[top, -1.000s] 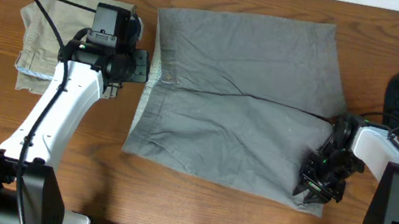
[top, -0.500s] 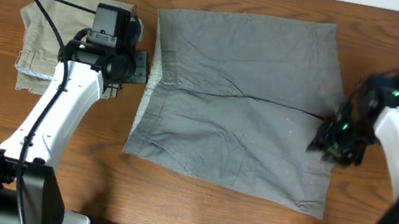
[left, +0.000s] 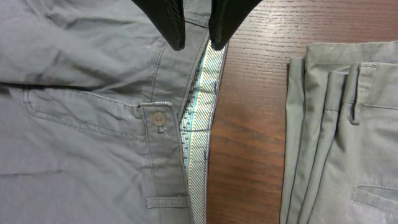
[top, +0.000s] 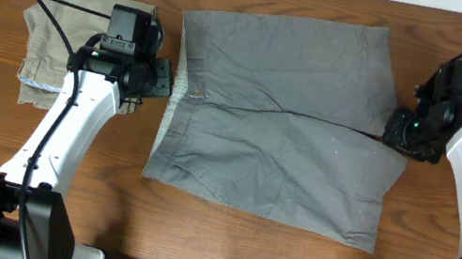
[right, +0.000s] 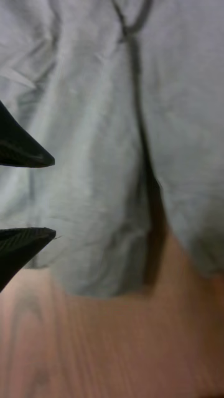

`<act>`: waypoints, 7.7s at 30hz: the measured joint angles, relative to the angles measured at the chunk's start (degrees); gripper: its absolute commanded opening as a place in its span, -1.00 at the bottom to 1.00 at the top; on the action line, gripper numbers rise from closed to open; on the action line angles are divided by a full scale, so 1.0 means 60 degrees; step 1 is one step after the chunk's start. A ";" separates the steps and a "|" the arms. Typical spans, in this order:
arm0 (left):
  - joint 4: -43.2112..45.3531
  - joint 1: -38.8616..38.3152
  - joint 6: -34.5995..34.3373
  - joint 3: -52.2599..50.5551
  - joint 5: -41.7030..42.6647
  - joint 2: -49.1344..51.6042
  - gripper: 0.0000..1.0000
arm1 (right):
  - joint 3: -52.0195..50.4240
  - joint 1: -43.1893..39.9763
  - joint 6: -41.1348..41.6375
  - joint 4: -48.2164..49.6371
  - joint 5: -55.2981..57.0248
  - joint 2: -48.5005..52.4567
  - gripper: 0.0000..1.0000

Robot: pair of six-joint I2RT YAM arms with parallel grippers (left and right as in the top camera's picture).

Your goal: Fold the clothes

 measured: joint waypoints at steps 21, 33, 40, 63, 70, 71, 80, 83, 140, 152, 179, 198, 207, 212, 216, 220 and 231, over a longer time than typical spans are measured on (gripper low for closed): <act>-0.1446 0.0000 0.0382 -0.0004 0.0474 0.1191 -0.17 | -0.0007 -0.0004 -0.0386 0.1257 0.0597 0.2233 -0.24; 0.0477 0.0000 0.1351 -0.0066 0.1810 0.2958 -0.16 | -0.0004 -0.0433 -0.0667 0.1366 0.0634 0.2233 -0.20; 0.0452 0.0000 0.1410 -0.0066 0.1920 0.2958 -0.16 | -0.0004 -0.0459 -0.0703 0.1337 0.0670 0.2233 -0.18; 0.0758 0.0004 0.2776 -0.0066 0.2703 0.3075 -0.16 | -0.0004 -0.0459 -0.0710 0.1333 0.0699 0.2233 -0.11; 0.0798 0.0259 0.2849 -0.0066 0.2856 0.3129 -0.15 | -0.0004 -0.0459 -0.0725 0.1333 0.0699 0.2233 -0.10; 0.0798 0.0310 0.2849 -0.0066 0.2918 0.3173 -0.16 | -0.0004 -0.0459 -0.0725 0.1333 0.0699 0.2233 -0.10; 0.0761 0.0433 0.2863 -0.0055 0.3275 0.3592 -0.49 | -0.0004 -0.0459 -0.0729 0.1333 0.0699 0.2233 -0.09; 0.0692 0.0433 0.2845 -0.0058 0.3297 0.3650 -0.56 | -0.0004 -0.0459 -0.0729 0.1333 0.0699 0.2233 -0.09; -0.0743 0.0750 0.1723 -0.0058 0.1690 0.3158 -0.81 | -0.2197 -0.0459 -0.2022 0.3453 -0.1428 0.2233 -0.98; -0.1202 0.0750 0.1687 -0.0058 0.1523 0.3158 -0.87 | -0.2528 -0.0474 -0.2022 0.3661 -0.1326 0.2065 -0.95; 0.0291 0.0288 0.0787 0.0474 0.1351 0.1228 -0.58 | -0.1042 -0.0142 -0.2116 0.5380 -0.2510 0.2036 -0.94; 0.1694 -0.0521 0.1035 0.0364 0.1883 0.3799 -0.59 | -0.0874 -0.0200 -0.1996 0.5909 -0.1541 0.3741 -0.97; 0.3242 -0.0561 0.1126 0.0353 0.1887 0.3923 -0.59 | -0.0852 -0.0692 -0.1803 0.6062 -0.1271 0.3748 -0.83; 0.3512 -0.0554 0.1126 0.0353 0.1727 0.3942 -0.59 | -0.0860 -0.0896 -0.1734 0.6747 -0.0845 0.3810 -0.57; 0.3519 -0.0554 0.1122 0.0357 0.1694 0.3942 -0.59 | -0.0878 -0.0922 -0.1723 0.7457 -0.0710 0.3938 -0.33; 0.3483 -0.0546 0.1078 0.0357 0.1687 0.3676 -0.59 | -0.0685 -0.0922 -0.1701 0.7355 -0.0922 0.4014 -0.06; 0.1461 0.0175 0.1038 0.0532 0.1650 -0.0448 -0.58 | 0.0980 -0.0933 -0.1967 0.4510 -0.1209 0.3657 0.26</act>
